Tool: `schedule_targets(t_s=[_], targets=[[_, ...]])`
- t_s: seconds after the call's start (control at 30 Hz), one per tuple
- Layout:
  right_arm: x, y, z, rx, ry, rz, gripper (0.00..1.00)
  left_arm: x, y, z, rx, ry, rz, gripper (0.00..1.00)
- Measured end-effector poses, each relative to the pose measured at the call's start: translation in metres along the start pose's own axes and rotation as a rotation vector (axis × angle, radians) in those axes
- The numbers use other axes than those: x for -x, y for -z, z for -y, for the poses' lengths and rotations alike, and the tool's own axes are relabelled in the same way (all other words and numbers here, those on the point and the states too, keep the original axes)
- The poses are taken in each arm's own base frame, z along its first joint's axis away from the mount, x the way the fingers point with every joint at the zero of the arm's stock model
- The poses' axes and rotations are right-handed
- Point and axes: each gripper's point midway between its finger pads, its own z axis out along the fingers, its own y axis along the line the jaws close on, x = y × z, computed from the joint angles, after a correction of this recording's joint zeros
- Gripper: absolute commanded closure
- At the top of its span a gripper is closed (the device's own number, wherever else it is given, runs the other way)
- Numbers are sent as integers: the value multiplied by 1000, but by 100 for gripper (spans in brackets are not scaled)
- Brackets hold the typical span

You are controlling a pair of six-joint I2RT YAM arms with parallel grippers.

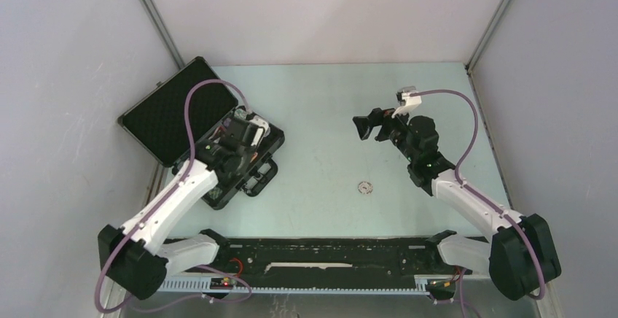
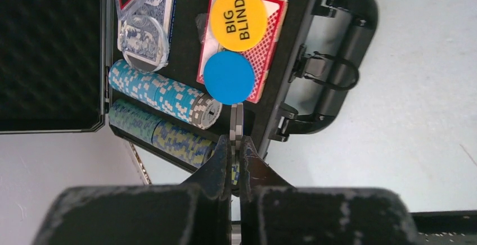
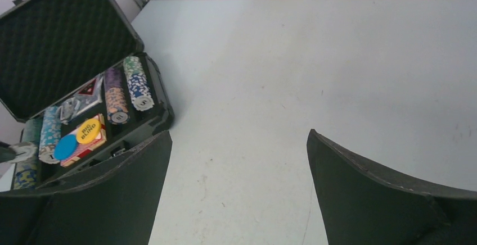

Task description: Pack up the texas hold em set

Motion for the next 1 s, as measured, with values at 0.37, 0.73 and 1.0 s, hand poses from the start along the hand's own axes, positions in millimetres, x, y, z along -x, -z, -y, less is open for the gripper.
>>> schedule_targets(t_s=[0.37, 0.73, 1.0], targets=[[9, 3, 0, 6, 2, 29, 0, -24, -31, -18, 86, 20, -187, 100], [11, 4, 0, 2, 2, 33, 1, -60, -43, -14, 48, 3, -387, 100], [11, 4, 0, 1, 2, 33, 1, -64, -52, -17, 77, -11, -429, 100]])
